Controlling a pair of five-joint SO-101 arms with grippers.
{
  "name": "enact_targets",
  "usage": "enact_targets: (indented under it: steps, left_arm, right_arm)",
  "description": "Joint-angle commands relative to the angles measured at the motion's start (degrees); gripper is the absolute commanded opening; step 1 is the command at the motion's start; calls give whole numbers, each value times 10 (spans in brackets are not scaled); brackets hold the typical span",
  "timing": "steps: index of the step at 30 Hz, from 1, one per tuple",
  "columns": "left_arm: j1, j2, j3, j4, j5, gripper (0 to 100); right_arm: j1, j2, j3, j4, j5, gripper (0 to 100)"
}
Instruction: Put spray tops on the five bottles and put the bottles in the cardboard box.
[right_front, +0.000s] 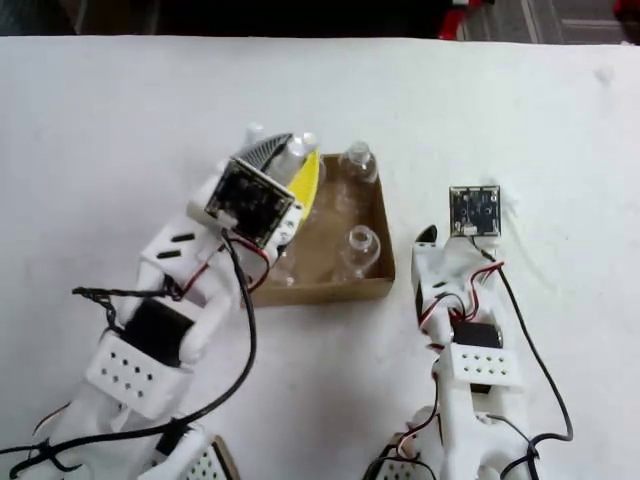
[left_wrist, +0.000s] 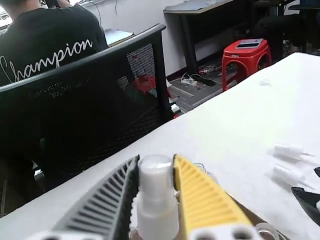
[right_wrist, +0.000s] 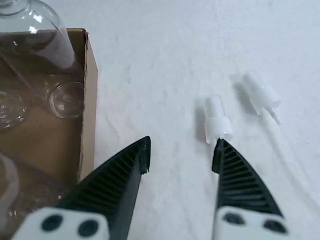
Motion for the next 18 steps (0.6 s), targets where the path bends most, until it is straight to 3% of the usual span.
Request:
enact_targets:
  steps: [1,18]
  left_arm:
    - [7,-14,25,-44,9,24]
    - [3,-15,92,-43,18,24]
  right_arm:
    - [-2,-3,-6,-9,7,183]
    - [-4,0,-6,-12,7,183]
